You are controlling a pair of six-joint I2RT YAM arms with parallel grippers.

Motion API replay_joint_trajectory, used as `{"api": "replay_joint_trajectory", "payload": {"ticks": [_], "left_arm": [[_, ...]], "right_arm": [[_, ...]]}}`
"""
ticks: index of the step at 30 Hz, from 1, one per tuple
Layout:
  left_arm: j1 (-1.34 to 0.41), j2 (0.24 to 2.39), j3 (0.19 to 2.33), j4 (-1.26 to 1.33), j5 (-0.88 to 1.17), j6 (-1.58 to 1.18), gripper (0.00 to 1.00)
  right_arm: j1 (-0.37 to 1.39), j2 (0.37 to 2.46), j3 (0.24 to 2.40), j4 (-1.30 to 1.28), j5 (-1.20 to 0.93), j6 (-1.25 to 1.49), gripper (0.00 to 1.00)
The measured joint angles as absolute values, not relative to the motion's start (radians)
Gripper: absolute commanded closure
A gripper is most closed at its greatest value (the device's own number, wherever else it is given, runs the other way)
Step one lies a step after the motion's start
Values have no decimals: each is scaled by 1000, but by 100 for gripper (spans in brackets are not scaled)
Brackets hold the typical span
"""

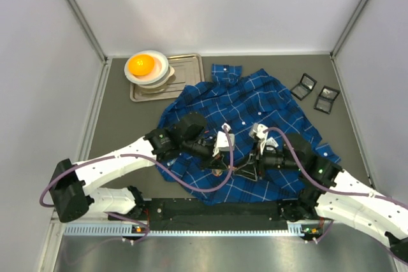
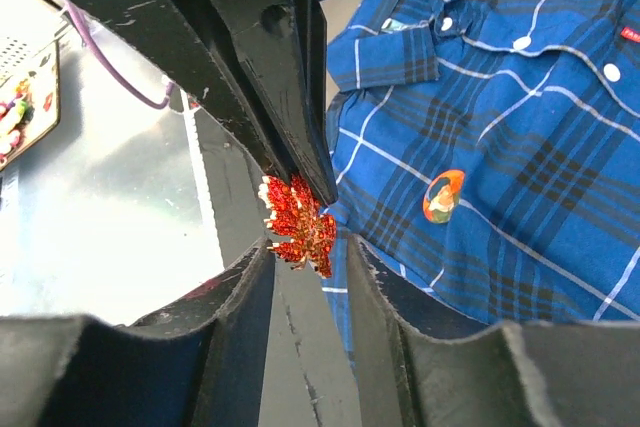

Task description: Remove the brooch from the garment

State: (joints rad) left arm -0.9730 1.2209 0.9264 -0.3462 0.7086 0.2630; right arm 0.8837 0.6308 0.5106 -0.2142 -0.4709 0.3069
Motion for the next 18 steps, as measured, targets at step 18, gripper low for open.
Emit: {"api": "replay_joint_trajectory", "payload": {"ticks": [18], "left_arm": [[-874,1296,946,-291,859,71,75]], "right_arm": [[886,628,512,-167,-389,398,100]]}}
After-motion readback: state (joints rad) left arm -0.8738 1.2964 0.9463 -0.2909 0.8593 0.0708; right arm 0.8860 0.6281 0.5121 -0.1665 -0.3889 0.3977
